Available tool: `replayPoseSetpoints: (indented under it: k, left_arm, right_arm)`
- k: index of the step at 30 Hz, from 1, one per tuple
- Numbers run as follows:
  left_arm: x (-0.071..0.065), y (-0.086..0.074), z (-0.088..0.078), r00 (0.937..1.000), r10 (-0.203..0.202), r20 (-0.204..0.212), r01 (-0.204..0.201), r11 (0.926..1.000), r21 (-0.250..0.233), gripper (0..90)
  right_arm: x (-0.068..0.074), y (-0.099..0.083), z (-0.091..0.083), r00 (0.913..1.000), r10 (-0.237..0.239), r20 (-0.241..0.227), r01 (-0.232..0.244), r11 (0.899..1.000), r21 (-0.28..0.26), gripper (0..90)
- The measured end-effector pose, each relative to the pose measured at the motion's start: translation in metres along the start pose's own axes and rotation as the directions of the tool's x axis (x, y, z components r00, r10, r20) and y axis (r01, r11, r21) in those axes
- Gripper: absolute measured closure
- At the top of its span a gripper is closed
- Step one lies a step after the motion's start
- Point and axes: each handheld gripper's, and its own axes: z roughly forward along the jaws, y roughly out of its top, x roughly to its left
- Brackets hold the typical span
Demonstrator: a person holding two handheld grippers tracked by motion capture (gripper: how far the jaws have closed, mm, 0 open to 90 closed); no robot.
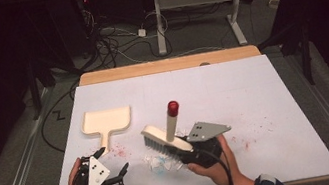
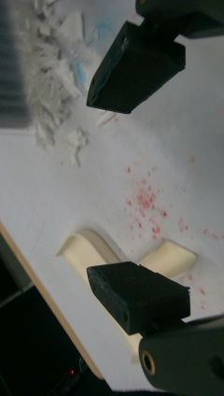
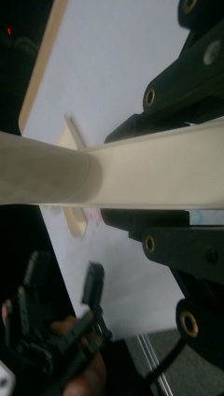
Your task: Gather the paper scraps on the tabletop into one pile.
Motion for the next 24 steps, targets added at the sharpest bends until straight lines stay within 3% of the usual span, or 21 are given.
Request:
replayPoseSetpoints:
  k: [3, 6, 9, 13, 15, 16, 21, 24]
  left_arm:
    - [0.007, -0.004, -0.004, 0.999, -0.039, -0.024, 0.039, 0.9992, -0.012, 16.2]
    - [0.009, -0.005, -0.005, 0.9985, -0.049, -0.025, 0.049, 0.9987, -0.015, 16.1]
    - [0.007, -0.005, -0.003, 0.9992, -0.041, -0.006, 0.041, 0.9992, -0.006, 16.1]
    - [0.003, -0.006, 0.002, 0.9992, -0.031, 0.025, 0.03, 0.9995, 0.013, 16.1]
    - [-0.002, -0.005, 0.005, 0.999, -0.015, 0.042, 0.013, 0.9995, 0.027, 16.2]
    - [-0.003, -0.004, 0.007, 0.999, 0.012, 0.043, -0.014, 0.9995, 0.028, 16.1]
    - [-0.011, -0.003, 0.012, 0.9967, 0.034, 0.073, -0.038, 0.9977, 0.056, 16.1]
    - [-0.013, -0.002, 0.014, 0.9961, 0.043, 0.077, -0.048, 0.9971, 0.06, 16.1]
  right_arm:
    - [0.015, -0.004, 0.02, 0.9989, 0.001, -0.046, 0.001, 0.999, 0.036, 67.9]
    - [0.027, -0.009, 0.035, 0.9967, 0.015, -0.079, -0.01, 0.998, 0.059, 67.9]
    - [0.033, -0.014, 0.047, 0.9968, 0.004, -0.079, 0.003, 0.997, 0.081, 67.9]
    - [0.029, -0.02, 0.051, 0.9999, -0.016, -0.003, 0.016, 0.994, 0.104, 67.9]
    - [0.022, -0.021, 0.046, 0.9992, -0.021, 0.033, 0.017, 0.993, 0.116, 67.8]
    - [0.018, -0.022, 0.043, 0.9984, -0.022, 0.052, 0.016, 0.993, 0.12, 67.9]
    - [-0.001, -0.024, 0.023, 0.9919, -0.006, 0.127, -0.01, 0.992, 0.124, 67.9]
    - [-0.011, -0.024, 0.012, 0.9915, 0.018, 0.129, -0.033, 0.993, 0.109, 67.9]
